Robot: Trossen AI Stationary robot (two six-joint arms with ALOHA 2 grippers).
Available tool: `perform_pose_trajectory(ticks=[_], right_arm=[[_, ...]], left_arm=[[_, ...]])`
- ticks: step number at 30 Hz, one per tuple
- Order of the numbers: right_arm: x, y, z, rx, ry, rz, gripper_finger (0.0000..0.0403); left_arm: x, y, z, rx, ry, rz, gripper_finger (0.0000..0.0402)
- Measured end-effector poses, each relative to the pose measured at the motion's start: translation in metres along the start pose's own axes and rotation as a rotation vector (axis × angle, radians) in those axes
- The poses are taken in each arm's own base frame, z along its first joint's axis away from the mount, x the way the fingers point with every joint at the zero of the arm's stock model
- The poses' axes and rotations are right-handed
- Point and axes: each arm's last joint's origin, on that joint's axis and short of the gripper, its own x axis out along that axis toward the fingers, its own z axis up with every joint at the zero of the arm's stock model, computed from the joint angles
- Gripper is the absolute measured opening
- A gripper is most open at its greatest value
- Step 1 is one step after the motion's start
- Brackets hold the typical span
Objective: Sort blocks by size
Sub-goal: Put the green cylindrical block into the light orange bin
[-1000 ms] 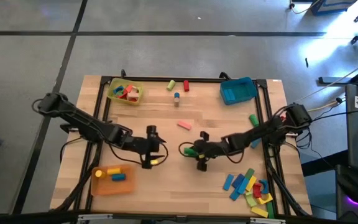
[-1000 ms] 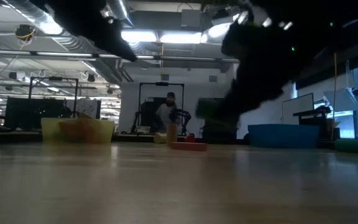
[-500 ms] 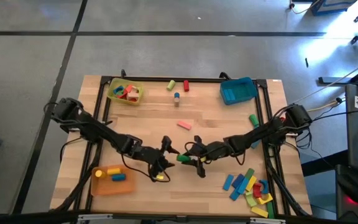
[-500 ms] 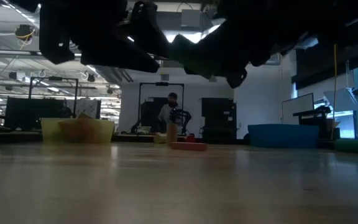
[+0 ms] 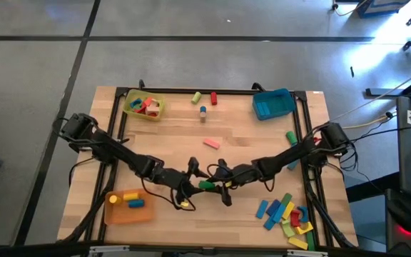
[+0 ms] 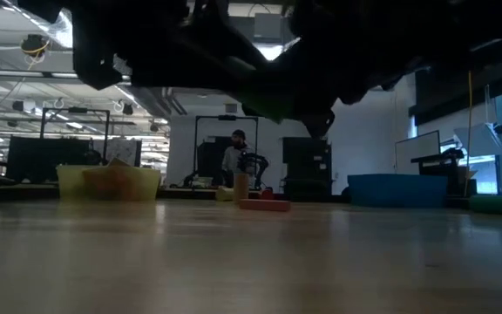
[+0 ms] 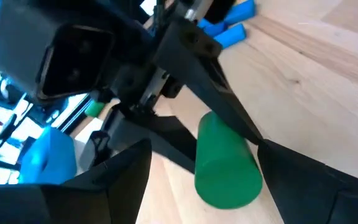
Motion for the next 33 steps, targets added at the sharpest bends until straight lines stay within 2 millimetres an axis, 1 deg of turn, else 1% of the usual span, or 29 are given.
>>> perform_pose_trajectory(ticks=[9,12,21,25,27,29,33], right_arm=[[0.0017,0.0026,0.0065,-0.006,-0.039,0.015,0.0142],[0.0017,0.0026,0.0064,-0.006,-0.038,0.014,0.0142],[0.0017,0.0028,0.0068,-0.006,-0.042,0.018,0.0142],[0.0017,0.0036,0.0066,-0.006,-0.034,0.045,0.0142],[0.0017,0.0036,0.0067,-0.002,-0.035,0.044,0.0145],[0.0016,0.0035,0.0065,-0.002,-0.034,0.044,0.015],[0.0013,0.0044,0.0086,-0.003,-0.058,0.051,0.0174]], left_arm=[[-0.0001,-0.0016,-0.0003,0.007,-0.01,-0.036,0.0276],[-0.0009,-0.0038,0.001,0.009,-0.022,-0.053,0.0254],[-0.0007,-0.0032,0.0007,0.024,-0.022,-0.051,0.0168],[-0.0007,-0.0031,0.0011,0.037,-0.024,-0.05,0.0135],[-0.0007,-0.0031,0.0011,0.041,-0.025,-0.05,0.0125],[-0.0007,-0.0031,0.0011,0.041,-0.025,-0.049,0.0125],[-0.0008,-0.0032,0.0012,0.039,-0.026,-0.05,0.0125]])
